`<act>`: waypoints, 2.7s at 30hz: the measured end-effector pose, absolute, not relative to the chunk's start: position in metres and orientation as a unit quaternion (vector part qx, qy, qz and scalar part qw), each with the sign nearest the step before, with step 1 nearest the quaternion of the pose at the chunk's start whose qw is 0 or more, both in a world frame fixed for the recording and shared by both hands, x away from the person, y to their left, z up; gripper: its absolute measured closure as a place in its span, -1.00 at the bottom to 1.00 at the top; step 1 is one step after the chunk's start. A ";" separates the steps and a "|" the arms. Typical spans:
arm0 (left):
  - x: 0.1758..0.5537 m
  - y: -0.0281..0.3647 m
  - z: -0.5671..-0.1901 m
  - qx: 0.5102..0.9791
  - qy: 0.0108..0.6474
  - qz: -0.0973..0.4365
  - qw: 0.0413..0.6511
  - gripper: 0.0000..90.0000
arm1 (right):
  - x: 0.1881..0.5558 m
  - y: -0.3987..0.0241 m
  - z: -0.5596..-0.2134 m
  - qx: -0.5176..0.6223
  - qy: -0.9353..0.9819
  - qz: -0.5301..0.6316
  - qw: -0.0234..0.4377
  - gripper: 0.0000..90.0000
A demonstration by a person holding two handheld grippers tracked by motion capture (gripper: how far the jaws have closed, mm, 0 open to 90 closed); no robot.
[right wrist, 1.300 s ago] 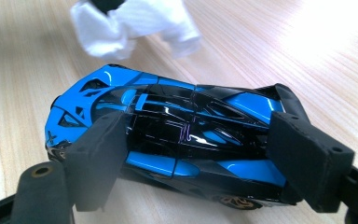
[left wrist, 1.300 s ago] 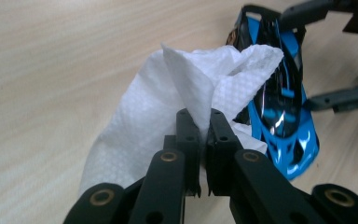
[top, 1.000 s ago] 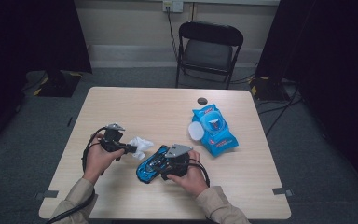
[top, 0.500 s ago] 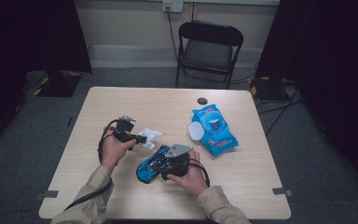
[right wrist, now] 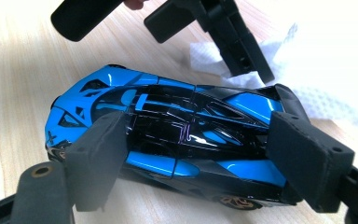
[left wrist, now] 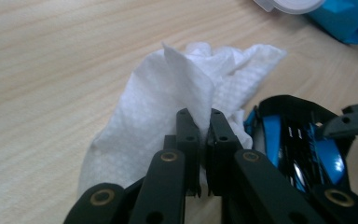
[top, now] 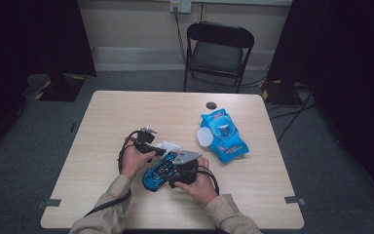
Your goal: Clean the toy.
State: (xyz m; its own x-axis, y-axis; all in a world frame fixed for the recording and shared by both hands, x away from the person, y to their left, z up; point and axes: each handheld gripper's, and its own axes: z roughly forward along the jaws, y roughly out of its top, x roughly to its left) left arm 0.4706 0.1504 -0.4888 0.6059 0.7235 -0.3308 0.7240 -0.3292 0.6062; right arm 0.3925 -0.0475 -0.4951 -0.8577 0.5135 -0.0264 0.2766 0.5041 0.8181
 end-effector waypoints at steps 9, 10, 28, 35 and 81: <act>0.461 0.157 -0.489 0.819 0.436 -0.011 0.372 0.91 | 0.393 -0.047 -0.495 0.230 0.857 0.441 0.134 -0.56; 0.460 0.158 -0.489 0.821 0.434 -0.013 0.370 0.91 | 0.393 -0.047 -0.495 0.230 0.857 0.441 0.134 -0.56; 0.440 0.180 -0.486 0.829 0.427 -0.019 0.361 0.91 | 0.393 -0.047 -0.495 0.230 0.858 0.439 0.133 -0.56; 0.431 0.188 -0.487 0.827 0.429 -0.020 0.363 0.91 | 0.393 -0.047 -0.495 0.230 0.858 0.439 0.133 -0.56; 0.385 0.238 -0.457 0.818 0.431 0.001 0.381 0.90 | 0.394 -0.044 -0.490 0.235 0.866 0.422 0.130 -0.55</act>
State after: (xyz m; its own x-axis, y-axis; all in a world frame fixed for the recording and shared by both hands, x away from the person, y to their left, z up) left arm 0.3850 0.2377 -0.4568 0.6276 0.7064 -0.3273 0.7049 -0.3372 0.6240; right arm 0.3942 -0.0442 -0.4902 -0.8561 0.5161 -0.0263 0.2971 0.5332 0.7921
